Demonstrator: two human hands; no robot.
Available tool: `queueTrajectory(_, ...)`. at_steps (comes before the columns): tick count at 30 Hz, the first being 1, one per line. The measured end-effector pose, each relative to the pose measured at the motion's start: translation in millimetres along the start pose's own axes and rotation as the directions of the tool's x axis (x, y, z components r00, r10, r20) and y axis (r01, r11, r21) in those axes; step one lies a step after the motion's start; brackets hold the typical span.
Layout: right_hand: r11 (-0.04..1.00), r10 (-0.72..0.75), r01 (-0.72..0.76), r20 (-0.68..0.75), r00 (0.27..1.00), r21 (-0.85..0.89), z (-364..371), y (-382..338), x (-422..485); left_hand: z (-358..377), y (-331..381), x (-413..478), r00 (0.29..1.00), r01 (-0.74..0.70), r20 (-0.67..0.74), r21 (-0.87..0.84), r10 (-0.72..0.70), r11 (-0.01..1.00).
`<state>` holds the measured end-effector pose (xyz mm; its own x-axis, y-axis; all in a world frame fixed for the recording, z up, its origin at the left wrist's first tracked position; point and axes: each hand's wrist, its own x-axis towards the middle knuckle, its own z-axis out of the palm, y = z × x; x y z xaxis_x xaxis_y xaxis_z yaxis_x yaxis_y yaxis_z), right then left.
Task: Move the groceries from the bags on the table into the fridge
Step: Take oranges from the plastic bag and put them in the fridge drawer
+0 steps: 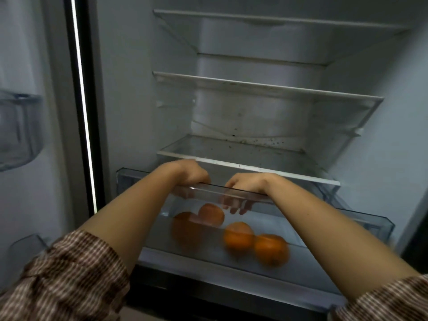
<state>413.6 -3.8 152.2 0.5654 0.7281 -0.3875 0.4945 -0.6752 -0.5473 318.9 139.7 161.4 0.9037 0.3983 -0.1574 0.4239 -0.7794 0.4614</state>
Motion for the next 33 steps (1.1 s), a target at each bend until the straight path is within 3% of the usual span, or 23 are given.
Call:
queueTrajectory(1, 0.999, -0.043, 0.044, -0.061, 0.997, 0.019, 0, 0, -1, 2, -3, -1, 0.983, -0.046, -0.179, -0.022, 0.042, 0.999)
queueTrajectory(3, 0.99, -0.14, 0.141, -0.251, 0.958, -0.014, -1, -1, -5, 6, -6, -6, 0.876, -0.126, -0.474, -0.034, 0.095, 0.991)
queueTrajectory(6, 0.963, -0.237, 0.269, -0.443, 0.865, 0.011, -2, -3, -16, 14, -10, -22, 0.759, -0.211, -0.643, -0.103, 0.097, 0.972)
queueTrajectory(9, 0.942, -0.294, 0.334, -0.53, 0.795, -0.022, 8, -6, -38, 22, -17, -52, 0.709, -0.259, -0.691, -0.077, 0.136, 0.963)
queueTrajectory(16, 0.905, -0.385, 0.379, -0.75, 0.537, -0.193, 78, -38, -98, 25, -55, -155, 0.632, -0.275, -0.734, 0.087, 0.249, 0.957)
queueTrajectory(21, 0.882, -0.425, 0.423, -0.738, 0.525, -0.207, 160, -86, -143, 35, -111, -257, 0.585, -0.273, -0.745, 0.192, 0.321, 0.943)
queueTrajectory(26, 0.819, -0.549, 0.487, -0.658, 0.515, -0.303, 258, -148, -179, 38, -187, -355, 0.552, -0.189, -0.785, 0.21, 0.281, 0.959)
queueTrajectory(33, 0.655, -0.736, 0.643, -0.525, 0.427, -0.397, 385, -259, -201, 33, -309, -478, 0.57, 0.038, -0.82, 0.098, 0.059, 0.994)
